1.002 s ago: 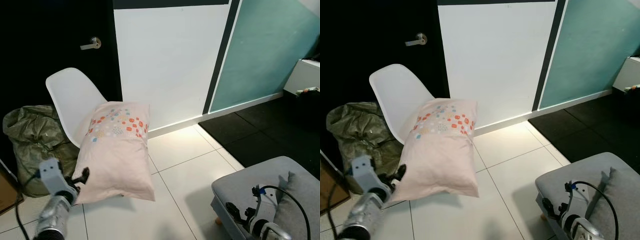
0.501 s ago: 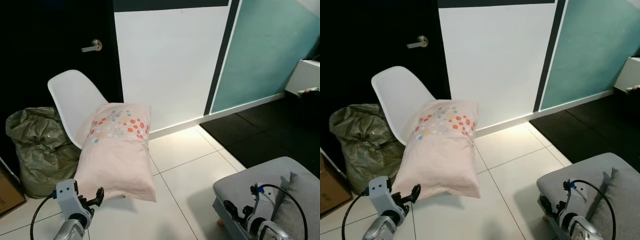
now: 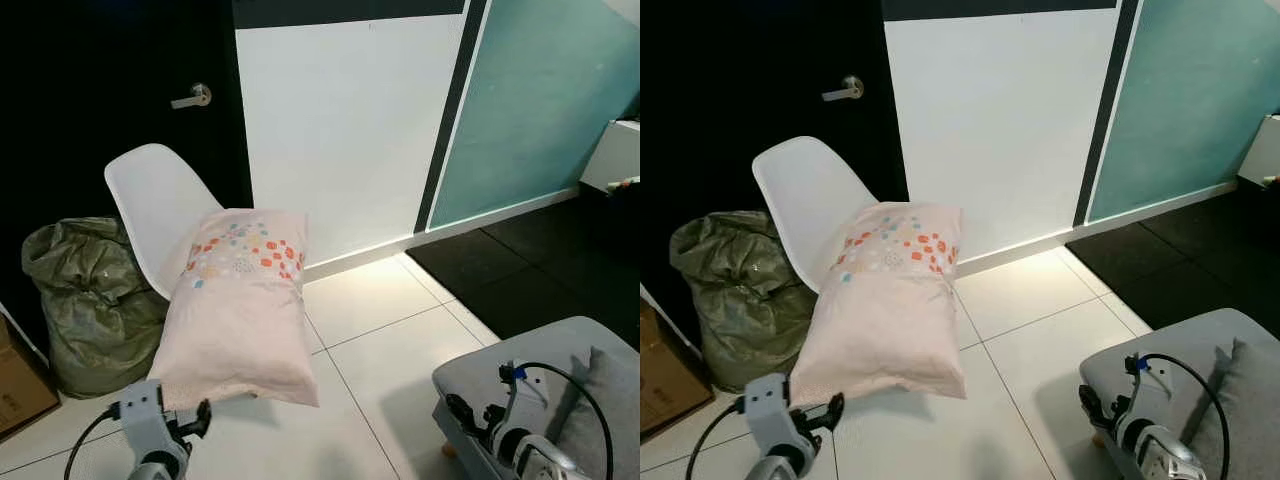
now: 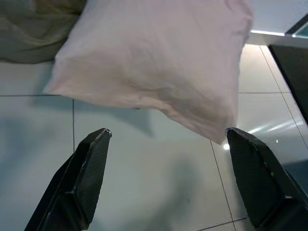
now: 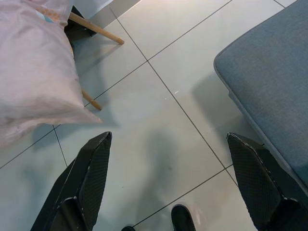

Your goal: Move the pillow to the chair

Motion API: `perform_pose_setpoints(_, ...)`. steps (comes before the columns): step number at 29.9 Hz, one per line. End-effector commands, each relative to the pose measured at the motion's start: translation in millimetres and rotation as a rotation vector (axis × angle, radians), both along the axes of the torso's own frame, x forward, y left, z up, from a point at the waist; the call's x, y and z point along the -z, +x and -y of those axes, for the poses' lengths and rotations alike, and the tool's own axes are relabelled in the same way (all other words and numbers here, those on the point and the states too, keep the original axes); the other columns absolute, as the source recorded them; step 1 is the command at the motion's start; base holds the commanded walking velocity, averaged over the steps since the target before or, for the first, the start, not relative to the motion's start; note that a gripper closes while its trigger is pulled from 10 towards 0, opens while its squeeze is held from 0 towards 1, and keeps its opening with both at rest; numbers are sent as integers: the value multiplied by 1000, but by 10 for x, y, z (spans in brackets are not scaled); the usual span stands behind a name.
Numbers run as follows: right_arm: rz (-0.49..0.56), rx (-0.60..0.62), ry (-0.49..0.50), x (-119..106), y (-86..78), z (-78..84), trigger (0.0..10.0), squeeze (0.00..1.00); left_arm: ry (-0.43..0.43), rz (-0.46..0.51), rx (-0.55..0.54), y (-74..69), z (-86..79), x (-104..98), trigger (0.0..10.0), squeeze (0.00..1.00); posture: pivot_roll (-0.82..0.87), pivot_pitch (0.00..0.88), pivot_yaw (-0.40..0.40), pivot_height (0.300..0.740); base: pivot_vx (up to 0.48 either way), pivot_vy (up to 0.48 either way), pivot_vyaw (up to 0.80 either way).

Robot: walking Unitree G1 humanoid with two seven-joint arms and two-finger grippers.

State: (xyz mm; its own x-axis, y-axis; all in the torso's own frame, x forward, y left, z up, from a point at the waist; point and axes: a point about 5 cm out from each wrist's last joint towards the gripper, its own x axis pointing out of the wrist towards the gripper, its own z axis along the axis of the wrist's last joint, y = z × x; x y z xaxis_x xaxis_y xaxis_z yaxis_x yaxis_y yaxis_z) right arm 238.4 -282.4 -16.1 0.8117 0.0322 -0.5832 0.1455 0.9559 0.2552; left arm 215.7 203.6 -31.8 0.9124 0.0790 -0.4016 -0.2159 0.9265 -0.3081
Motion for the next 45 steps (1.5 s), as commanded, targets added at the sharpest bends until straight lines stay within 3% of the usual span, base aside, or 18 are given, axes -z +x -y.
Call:
perform_pose_setpoints(1, 5, 5, 5, -7, 15, -1, 10000, 0, -39, 9, -4, -26, 47, 2, 10000, 0, -163, 0, -29, 740, 0, 0, 0)
perform_pose_setpoints(7, -12, -5, 1, 0, 10, 1, 10000, 0, -136, 16, -17, -49, 140, 12, 10000, 0, -164, 0, -30, 740, 0, 0, -294)
perform_pose_setpoints(10, -19, 4, 11, 6, 6, 2, 10000, 0, -143, 11, -18, -56, 162, 21, 10000, 0, -164, 0, -30, 740, 0, 0, -788)
perform_pose_setpoints(32, -31, 6, 27, -9, 38, 0, 10000, 0, -74, 51, -62, -16, 95, -62, 10000, 0, -170, 0, -54, 740, 0, 0, -793)
perform_pose_setpoints(38, -31, 5, 28, -16, 51, -6, 10000, 0, -29, 58, -3, 11, 143, -90, 10000, 0, -172, 0, -57, 740, 0, 0, -800)
perform_pose_setpoints(45, -29, 0, 31, -17, 59, -16, 10000, 0, -24, 58, -5, 16, 139, -92, 10000, 0, -171, 0, -53, 740, 0, 0, -800)
